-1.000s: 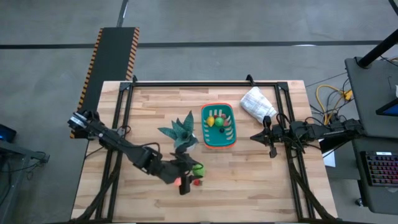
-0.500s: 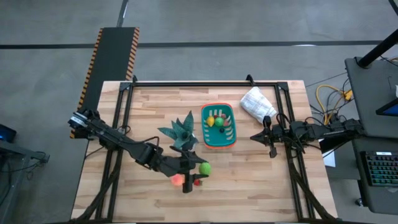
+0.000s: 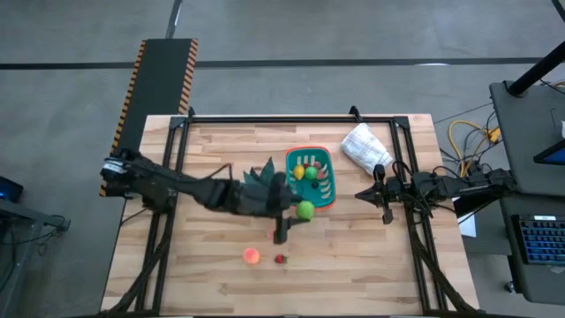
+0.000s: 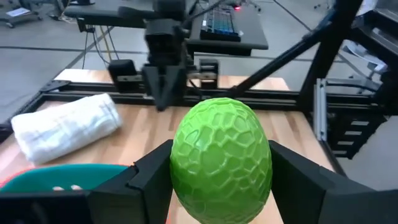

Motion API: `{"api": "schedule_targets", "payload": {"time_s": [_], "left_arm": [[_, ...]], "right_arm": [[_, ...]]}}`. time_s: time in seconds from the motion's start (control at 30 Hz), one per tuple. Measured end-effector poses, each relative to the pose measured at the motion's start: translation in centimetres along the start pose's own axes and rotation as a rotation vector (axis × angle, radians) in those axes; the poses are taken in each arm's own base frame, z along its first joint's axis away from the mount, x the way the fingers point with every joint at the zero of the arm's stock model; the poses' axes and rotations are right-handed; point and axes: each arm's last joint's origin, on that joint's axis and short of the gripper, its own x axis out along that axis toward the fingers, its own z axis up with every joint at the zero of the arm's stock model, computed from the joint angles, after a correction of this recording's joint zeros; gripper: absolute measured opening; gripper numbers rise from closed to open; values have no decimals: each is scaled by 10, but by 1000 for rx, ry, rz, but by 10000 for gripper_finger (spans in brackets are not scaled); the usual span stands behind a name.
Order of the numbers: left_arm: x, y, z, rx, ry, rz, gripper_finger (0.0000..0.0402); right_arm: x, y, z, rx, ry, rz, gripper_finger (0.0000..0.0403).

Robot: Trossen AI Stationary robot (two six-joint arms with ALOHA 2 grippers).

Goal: Build produce basket
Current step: Put the melon into the basket

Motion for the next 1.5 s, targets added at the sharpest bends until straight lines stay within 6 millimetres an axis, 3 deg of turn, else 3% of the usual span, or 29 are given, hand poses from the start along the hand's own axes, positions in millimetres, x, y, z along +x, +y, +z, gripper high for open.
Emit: {"api": "schedule_targets", "payload": {"time_s": [0.33, 0.83, 1.17, 1.5], "left_arm": [[9, 73, 10, 21, 2, 37, 201], [2, 188, 15, -35, -7, 18, 201], [58, 216, 1, -63, 95, -95, 201], [85, 224, -17, -66, 262, -109, 201]], "right_arm": [[0, 0, 0, 0, 0, 0, 9], [0, 0, 0, 0, 0, 0, 9], [0, 0, 0, 0, 2, 0, 9], [0, 0, 0, 0, 0, -1, 9]]}}
